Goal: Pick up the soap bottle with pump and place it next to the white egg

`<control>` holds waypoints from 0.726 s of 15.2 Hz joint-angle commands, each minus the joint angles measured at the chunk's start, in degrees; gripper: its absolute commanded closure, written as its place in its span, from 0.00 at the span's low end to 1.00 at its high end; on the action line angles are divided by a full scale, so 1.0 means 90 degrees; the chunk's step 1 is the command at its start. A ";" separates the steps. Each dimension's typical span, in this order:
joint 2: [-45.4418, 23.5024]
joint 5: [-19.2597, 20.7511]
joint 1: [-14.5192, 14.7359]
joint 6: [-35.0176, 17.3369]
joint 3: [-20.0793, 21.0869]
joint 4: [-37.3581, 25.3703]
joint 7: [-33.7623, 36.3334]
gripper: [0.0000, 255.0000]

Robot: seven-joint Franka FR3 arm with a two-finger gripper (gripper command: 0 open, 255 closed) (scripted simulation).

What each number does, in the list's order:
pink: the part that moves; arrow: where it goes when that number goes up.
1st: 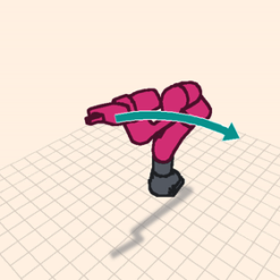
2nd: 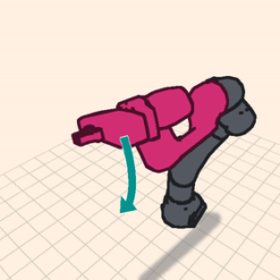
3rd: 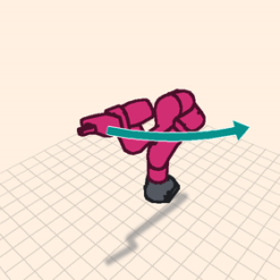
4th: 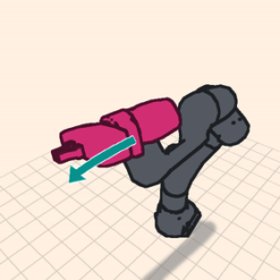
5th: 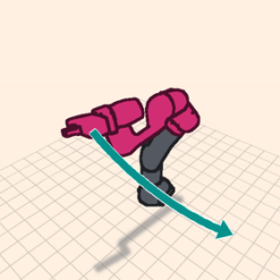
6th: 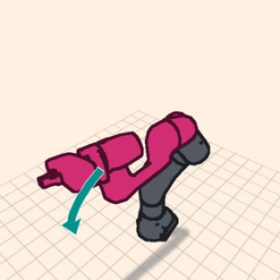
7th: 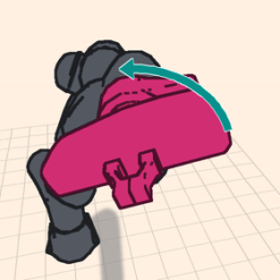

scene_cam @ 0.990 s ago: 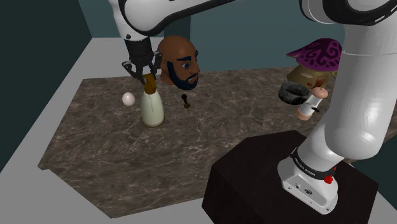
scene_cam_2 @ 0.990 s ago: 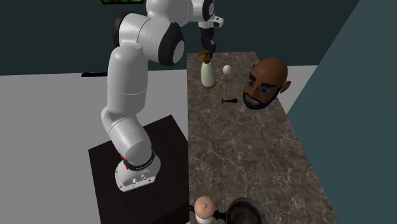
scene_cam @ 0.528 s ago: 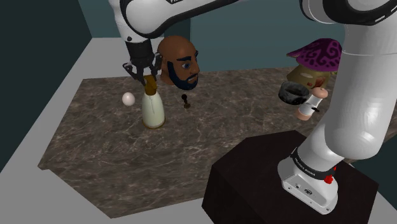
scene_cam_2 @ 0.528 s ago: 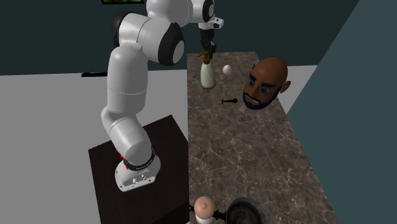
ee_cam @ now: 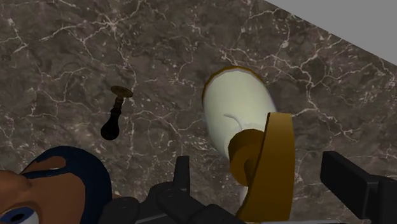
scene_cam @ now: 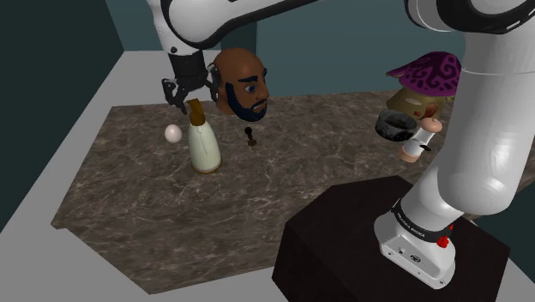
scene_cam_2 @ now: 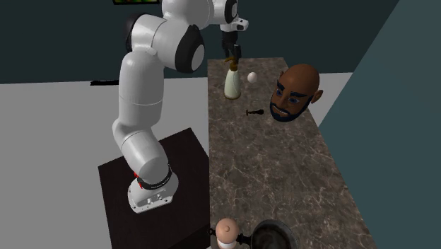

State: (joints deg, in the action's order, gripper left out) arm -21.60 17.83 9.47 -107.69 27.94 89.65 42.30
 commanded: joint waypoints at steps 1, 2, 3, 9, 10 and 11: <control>0.0042 -0.0040 0.0038 0.0322 0.0027 -0.0287 -0.0038 0.00; 0.0061 -0.0060 0.0065 0.0524 0.0042 -0.0473 -0.0058 0.00; 0.0070 -0.0072 0.0089 0.0686 0.0053 -0.0629 -0.0073 0.00; 0.0070 -0.0072 0.0089 0.0686 0.0053 -0.0629 -0.0073 0.00; 0.0070 -0.0072 0.0089 0.0686 0.0053 -0.0629 -0.0073 0.00; 0.0070 -0.0072 0.0089 0.0686 0.0053 -0.0629 -0.0073 0.00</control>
